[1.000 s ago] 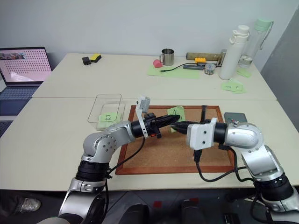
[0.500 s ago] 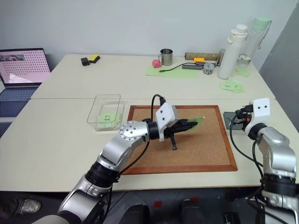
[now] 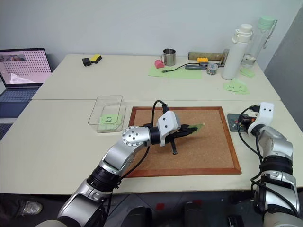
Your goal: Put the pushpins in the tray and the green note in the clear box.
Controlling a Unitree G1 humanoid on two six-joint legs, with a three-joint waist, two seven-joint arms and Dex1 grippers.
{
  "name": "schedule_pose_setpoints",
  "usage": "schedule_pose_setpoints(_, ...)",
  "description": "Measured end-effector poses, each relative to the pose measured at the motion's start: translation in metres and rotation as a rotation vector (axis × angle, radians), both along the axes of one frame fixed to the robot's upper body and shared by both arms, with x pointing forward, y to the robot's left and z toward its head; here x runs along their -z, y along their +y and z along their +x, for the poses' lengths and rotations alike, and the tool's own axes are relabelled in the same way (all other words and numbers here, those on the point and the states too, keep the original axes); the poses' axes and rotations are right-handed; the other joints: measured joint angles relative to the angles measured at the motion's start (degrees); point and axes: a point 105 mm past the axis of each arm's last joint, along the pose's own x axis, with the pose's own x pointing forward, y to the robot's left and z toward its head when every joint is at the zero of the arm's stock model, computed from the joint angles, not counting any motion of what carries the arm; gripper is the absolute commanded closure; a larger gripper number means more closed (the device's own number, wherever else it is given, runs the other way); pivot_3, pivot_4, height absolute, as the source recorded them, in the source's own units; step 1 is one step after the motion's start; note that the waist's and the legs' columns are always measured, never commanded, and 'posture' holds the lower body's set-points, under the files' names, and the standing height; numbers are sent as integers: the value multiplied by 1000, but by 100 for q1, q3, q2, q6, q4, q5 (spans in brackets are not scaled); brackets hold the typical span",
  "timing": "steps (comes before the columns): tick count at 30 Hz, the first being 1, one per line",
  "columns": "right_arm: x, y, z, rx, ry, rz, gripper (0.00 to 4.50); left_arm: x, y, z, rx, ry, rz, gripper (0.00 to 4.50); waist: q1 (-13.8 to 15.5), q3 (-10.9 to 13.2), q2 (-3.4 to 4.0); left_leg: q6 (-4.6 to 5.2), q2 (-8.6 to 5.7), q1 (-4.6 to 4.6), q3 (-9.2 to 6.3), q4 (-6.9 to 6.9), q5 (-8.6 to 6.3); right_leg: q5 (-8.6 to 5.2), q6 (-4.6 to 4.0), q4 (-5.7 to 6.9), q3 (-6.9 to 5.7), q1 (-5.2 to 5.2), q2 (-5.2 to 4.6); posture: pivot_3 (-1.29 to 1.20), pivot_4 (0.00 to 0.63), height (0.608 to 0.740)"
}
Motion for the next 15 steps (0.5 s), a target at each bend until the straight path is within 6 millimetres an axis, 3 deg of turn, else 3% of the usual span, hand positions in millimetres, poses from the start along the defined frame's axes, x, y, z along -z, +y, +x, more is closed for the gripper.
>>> schedule_pose_setpoints(2, -1, 0, 1, -2, -5, -3, 1896, -1, 0, 0, 0, -3, -2, 4500, -3, 0, 0, 0, 0, 1, -1, 0, 0, 0, 0, 1, -1, 0, 1, 0, 150, 740)
schedule_pose_setpoints(15, -7, -2, 1, -13, -22, -1, 1896, -3, 2, 2, -13, 6, -12, 4500, -1, 0, 0, 0, 1, 0, -1, 0, 0, 0, 0, 1, -1, 0, 1, 0, 150, 740)
